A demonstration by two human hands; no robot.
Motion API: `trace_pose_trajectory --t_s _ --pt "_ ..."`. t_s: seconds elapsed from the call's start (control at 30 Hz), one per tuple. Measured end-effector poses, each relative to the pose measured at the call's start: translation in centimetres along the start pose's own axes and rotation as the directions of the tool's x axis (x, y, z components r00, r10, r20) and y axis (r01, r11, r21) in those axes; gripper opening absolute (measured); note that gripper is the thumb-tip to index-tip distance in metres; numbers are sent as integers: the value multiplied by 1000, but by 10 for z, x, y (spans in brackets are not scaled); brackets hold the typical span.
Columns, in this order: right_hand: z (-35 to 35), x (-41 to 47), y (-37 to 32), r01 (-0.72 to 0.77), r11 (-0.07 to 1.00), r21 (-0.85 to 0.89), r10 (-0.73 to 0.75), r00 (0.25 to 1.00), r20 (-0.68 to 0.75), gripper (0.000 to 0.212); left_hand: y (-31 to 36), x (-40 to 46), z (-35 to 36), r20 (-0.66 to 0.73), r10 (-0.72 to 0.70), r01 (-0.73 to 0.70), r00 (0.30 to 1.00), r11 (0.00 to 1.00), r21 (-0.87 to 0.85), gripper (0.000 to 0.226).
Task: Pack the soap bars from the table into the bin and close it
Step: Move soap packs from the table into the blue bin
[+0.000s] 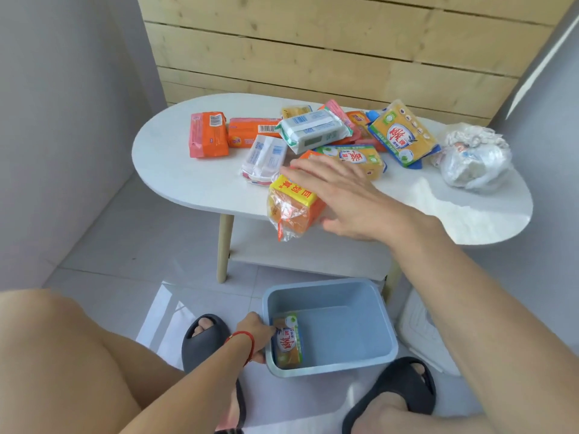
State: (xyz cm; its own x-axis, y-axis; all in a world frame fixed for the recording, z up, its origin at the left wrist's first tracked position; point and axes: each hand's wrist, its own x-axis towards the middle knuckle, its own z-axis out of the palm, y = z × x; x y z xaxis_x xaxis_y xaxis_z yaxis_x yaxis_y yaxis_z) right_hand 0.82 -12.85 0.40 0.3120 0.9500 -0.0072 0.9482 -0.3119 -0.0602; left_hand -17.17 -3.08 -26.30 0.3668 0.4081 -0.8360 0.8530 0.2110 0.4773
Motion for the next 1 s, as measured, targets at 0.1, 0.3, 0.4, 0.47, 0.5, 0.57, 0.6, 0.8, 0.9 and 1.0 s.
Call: trace_pose_trajectory --t_s 0.1,0.3,0.4,0.47,0.5,0.57,0.6,0.8,0.9,1.0 --pt "3 4 4 -8 996 -86 -3 991 -130 87 -1 0 -3 11 -2 2 1000 1000 -12 13" --pt "3 -34 -8 -11 999 37 15 992 -129 62 0 -6 -4 16 4 -4 1000 1000 5 14" --pt "20 -72 -22 -132 968 212 131 991 17 65 1 -8 -4 15 0 0 1000 1000 -31 18" --pt "45 -91 -28 -229 925 302 158 957 241 67 1 -11 -4 22 10 -9 1000 999 -35 23" --pt "63 -94 -28 -286 903 321 162 918 362 67 1 -13 -4 20 19 -18 1000 1000 -18 25" --pt "107 -97 -23 -407 872 271 216 817 535 68 0 -14 -1 -10 35 -34 999 999 40 29" --pt "131 -96 -19 -470 854 222 278 774 569 68 0 -14 0 -31 53 -50 998 995 82 30" --pt "245 -83 -2 -813 569 124 638 531 558 78 0 -8 4 -57 120 -106 991 972 209 31" --pt "278 -74 -13 -866 472 166 711 485 509 84 -1 -5 5 -71 114 -97 991 972 215 25" --pt "312 -70 -30 -886 418 201 729 459 508 92 -2 -2 6 -80 115 -92 990 965 244 24"
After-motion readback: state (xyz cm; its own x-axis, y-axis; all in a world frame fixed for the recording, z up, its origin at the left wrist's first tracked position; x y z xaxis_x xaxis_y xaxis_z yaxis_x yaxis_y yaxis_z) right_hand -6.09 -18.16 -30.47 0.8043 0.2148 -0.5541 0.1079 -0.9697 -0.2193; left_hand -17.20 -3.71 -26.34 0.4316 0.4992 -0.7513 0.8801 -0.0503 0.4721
